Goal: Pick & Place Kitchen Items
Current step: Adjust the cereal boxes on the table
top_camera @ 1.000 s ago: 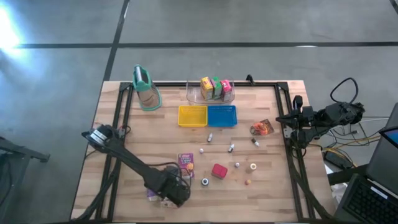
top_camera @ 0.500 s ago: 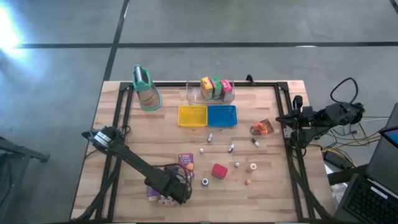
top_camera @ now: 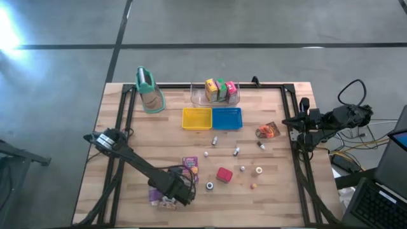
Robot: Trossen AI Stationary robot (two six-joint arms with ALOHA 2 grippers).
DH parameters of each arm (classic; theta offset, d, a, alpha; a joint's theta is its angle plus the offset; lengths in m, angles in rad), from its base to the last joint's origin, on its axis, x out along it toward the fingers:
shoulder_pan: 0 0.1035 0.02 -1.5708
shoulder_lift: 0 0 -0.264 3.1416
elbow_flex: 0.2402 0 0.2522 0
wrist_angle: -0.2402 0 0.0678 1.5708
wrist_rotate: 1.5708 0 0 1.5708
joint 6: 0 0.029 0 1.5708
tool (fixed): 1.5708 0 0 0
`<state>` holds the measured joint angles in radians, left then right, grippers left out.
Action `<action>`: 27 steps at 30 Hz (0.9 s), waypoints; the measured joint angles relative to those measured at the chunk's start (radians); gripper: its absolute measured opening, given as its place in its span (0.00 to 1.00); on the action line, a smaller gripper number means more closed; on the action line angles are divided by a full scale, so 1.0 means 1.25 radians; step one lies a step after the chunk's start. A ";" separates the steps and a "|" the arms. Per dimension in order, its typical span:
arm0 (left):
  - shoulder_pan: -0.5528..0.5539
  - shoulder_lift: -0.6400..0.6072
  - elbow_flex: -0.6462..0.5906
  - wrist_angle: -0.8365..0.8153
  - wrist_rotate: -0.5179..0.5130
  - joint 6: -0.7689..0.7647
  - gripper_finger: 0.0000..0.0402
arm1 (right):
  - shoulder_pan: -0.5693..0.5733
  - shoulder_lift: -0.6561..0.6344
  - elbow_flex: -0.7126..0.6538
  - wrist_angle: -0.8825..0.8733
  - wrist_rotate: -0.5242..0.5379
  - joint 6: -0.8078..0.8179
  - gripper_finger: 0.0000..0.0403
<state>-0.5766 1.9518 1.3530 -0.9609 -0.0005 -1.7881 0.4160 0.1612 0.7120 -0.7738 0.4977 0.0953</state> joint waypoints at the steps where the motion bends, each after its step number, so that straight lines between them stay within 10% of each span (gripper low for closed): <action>1: 0.000 0.000 0.000 0.000 0.000 -0.001 0.99 | 0.000 0.000 0.000 0.000 0.000 0.001 0.02; 18: -0.002 -0.012 -0.001 -0.069 -0.084 -0.022 0.87 | 0.000 0.000 0.000 0.000 0.000 0.000 0.02; 27: -0.021 -0.069 -0.001 -0.226 -0.317 -0.088 0.87 | 0.000 0.000 0.000 0.000 0.000 0.000 0.02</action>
<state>-0.6031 1.8660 1.3514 -1.2434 -0.3963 -1.8976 0.4160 0.1616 0.7124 -0.7738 0.4977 0.0948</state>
